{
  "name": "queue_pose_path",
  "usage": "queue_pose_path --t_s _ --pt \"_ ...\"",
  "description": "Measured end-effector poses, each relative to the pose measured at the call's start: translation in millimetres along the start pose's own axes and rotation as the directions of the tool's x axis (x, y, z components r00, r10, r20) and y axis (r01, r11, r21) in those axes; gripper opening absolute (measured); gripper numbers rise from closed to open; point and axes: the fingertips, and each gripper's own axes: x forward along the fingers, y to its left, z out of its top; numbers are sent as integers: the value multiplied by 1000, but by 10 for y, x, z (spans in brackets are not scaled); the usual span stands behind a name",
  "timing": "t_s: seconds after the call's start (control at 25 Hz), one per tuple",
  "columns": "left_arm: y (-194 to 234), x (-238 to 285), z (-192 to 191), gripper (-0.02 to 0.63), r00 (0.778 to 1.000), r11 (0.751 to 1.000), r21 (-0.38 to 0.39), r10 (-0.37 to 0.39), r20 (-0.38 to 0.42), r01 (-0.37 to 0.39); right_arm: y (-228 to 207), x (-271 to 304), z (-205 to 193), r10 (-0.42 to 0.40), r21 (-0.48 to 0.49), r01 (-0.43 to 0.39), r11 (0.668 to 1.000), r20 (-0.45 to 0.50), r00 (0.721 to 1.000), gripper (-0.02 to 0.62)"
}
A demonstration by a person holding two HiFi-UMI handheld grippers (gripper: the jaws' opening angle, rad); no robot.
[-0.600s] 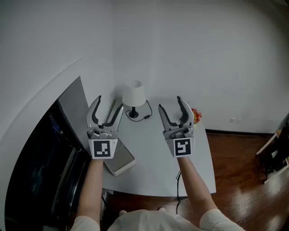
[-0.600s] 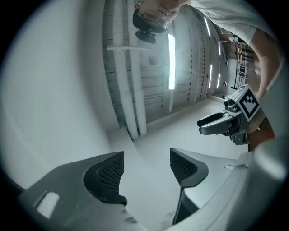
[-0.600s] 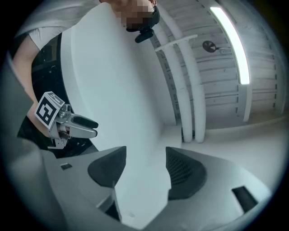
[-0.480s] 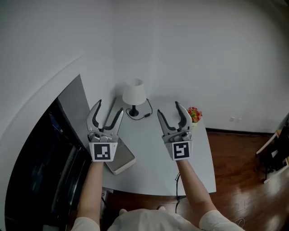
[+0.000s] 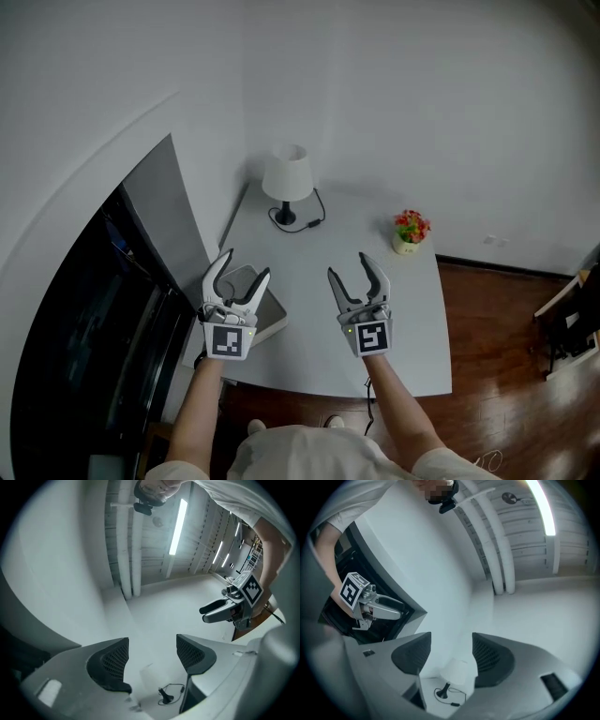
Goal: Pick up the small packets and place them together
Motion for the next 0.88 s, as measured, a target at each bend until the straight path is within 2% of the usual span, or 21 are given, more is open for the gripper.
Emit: queue_pose_path --t_s 0.16,0.44,0.72,0.88 --pt "-302 -225 -337 305 996 997 -64 -54 -72 49 429 -207 -449 79 51 -74 996 -103 992 276" --pt "-498 -597 -619 305 987 985 -171 -44 -153 17 1012 -553 -1056 186 181 -144 973 -241 952 275" --pt "-647 -909 -945 305 967 963 -269 -52 -248 -18 1375 -956 -1531 257 266 -166 950 -357 898 275" --pt "-738 -1036 -1144 307 954 938 -345 -65 -294 -43 1520 -1078 -1723 294 340 -158 927 -396 870 275"
